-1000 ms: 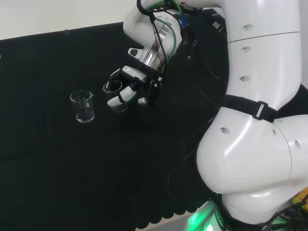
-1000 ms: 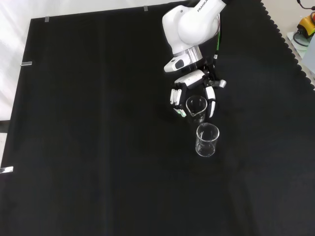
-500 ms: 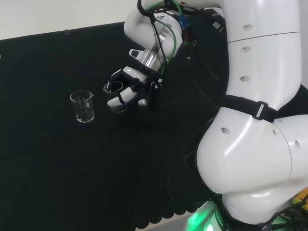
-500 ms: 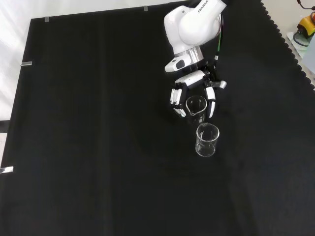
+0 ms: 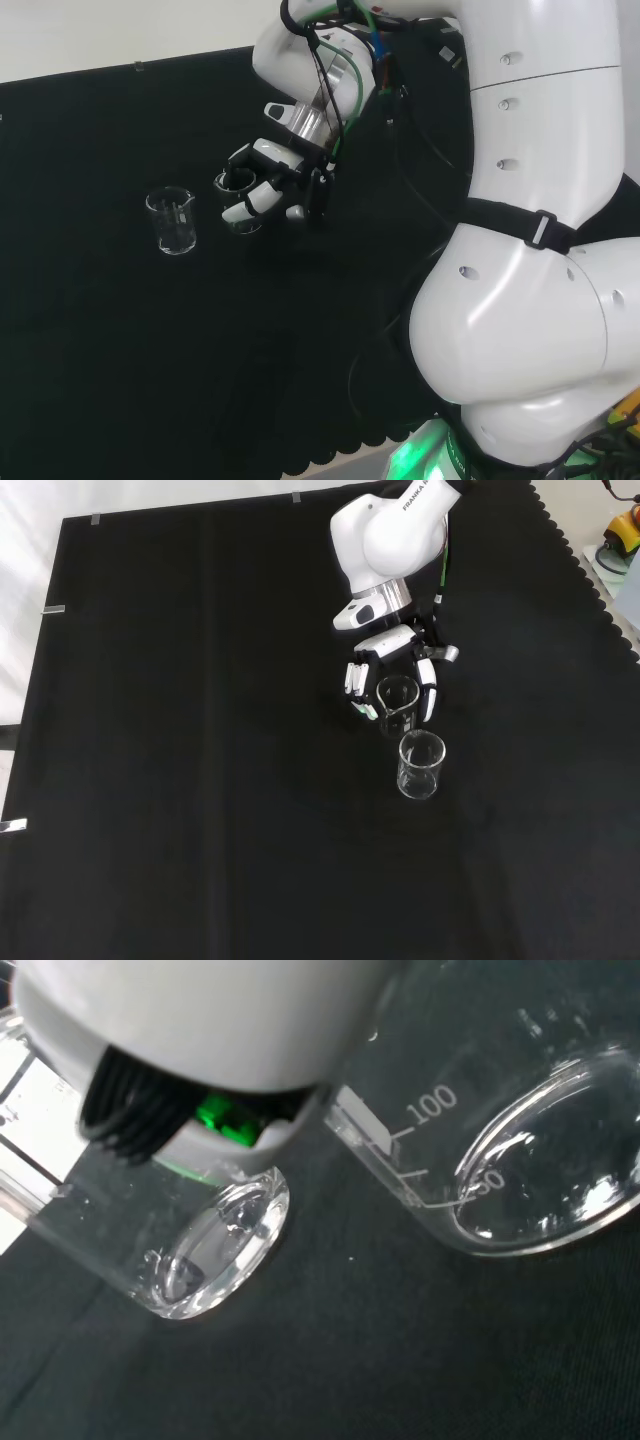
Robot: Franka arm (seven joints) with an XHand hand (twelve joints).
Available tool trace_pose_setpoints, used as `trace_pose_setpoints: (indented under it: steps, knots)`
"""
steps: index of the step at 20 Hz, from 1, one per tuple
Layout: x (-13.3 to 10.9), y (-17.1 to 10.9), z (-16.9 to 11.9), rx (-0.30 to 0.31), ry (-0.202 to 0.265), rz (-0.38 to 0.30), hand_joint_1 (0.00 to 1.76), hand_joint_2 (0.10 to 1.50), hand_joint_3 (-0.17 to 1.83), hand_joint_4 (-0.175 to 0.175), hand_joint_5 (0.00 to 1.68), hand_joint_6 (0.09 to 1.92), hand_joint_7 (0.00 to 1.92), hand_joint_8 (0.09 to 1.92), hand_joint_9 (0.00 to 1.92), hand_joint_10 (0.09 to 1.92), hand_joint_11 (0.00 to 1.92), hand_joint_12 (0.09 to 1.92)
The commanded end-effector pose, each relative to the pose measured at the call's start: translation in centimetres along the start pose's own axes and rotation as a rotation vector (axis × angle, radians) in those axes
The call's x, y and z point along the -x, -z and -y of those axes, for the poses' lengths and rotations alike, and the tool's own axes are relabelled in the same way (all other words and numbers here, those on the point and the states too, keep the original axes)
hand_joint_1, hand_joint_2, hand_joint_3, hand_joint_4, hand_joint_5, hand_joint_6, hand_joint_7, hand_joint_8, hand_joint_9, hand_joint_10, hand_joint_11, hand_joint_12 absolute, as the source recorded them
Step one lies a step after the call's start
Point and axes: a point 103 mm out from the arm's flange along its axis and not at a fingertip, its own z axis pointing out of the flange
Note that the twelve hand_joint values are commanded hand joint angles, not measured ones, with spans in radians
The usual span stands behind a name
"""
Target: Place the beaker back on the table.
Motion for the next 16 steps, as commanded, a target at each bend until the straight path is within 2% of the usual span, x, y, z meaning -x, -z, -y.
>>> trace_pose_setpoints:
  steps: [1, 4, 9, 10, 12, 14, 16]
  knots:
    - [0.02, 0.21, 0.16, -0.002, 0.008, 0.042, 1.43, 0.52, 0.91, -0.175, 1.18, 0.96, 1.31, 0.70, 1.23, 0.90, 0.88, 0.88]
    - [-0.04, 0.24, 0.34, -0.008, 0.018, 0.069, 1.43, 0.57, 0.86, -0.170, 1.14, 1.02, 1.26, 0.77, 1.19, 0.93, 0.86, 0.90]
    - [-0.24, 0.31, 0.73, -0.020, 0.043, 0.130, 1.41, 0.68, 0.69, -0.131, 1.07, 1.05, 1.17, 0.84, 1.15, 0.92, 0.89, 0.93]
    - [-0.28, 0.31, 0.81, -0.022, 0.048, 0.144, 1.36, 0.77, 0.57, -0.145, 1.05, 1.03, 1.12, 0.88, 1.12, 0.88, 0.88, 0.95]
    - [-0.34, 0.32, 0.92, -0.025, 0.052, 0.159, 1.24, 0.76, 0.61, -0.167, 1.06, 1.00, 1.08, 0.82, 1.08, 0.78, 0.83, 1.00]
    - [-0.43, 0.34, 1.04, -0.024, 0.063, 0.183, 1.29, 0.55, 0.91, -0.080, 0.97, 1.00, 1.07, 0.76, 1.07, 0.72, 0.75, 1.06]
    - [-0.58, 0.31, 1.14, -0.026, 0.077, 0.214, 1.30, 0.43, 1.07, -0.036, 0.92, 1.01, 1.06, 0.73, 1.07, 0.69, 0.69, 1.11]
